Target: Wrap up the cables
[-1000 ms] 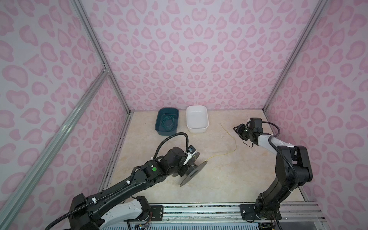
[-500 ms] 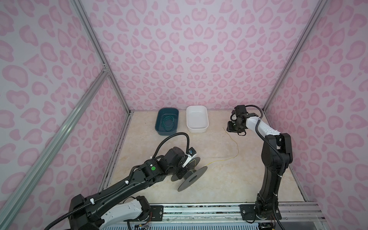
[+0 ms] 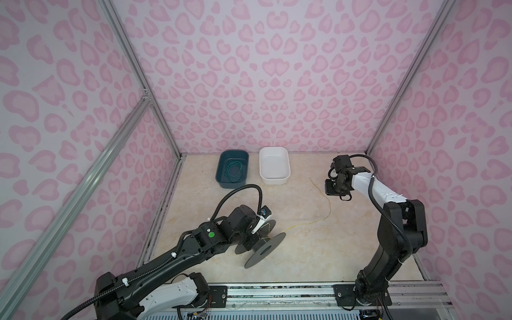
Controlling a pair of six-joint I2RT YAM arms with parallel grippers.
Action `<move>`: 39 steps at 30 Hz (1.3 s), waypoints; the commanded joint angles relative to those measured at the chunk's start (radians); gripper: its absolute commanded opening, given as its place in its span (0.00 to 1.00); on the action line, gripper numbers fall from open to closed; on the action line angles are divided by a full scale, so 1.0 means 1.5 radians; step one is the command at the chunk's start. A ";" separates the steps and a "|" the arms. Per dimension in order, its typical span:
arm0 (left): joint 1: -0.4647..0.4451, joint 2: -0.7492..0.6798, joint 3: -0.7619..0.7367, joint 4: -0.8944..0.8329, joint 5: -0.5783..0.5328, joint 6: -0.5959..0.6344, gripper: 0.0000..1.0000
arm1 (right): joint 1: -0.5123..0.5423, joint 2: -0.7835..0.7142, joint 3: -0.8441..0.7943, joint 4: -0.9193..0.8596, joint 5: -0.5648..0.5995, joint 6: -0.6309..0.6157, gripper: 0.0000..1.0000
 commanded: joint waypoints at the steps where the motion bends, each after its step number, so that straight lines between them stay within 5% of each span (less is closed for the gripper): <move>1: 0.001 -0.005 0.005 -0.025 -0.011 0.007 0.03 | 0.003 0.064 0.074 -0.022 -0.028 -0.030 0.42; 5: 0.001 -0.012 0.005 -0.022 -0.016 0.004 0.03 | 0.009 0.152 0.154 -0.077 -0.005 -0.049 0.42; 16: 0.002 0.004 0.014 -0.017 -0.020 0.016 0.03 | 0.003 0.167 0.087 -0.048 -0.007 -0.029 0.36; 21: 0.002 0.007 0.012 -0.011 -0.021 0.016 0.03 | -0.001 0.182 0.077 -0.056 -0.009 -0.028 0.26; 26: 0.003 0.004 0.013 -0.012 -0.026 0.016 0.03 | -0.009 0.148 0.061 -0.027 -0.011 -0.007 0.00; 33: 0.011 -0.028 0.033 -0.014 -0.050 0.004 0.03 | -0.063 0.037 -0.025 0.065 -0.041 0.068 0.00; 39: 0.045 -0.076 0.106 0.011 -0.037 -0.036 0.04 | -0.126 -0.058 -0.160 0.186 0.024 0.154 0.00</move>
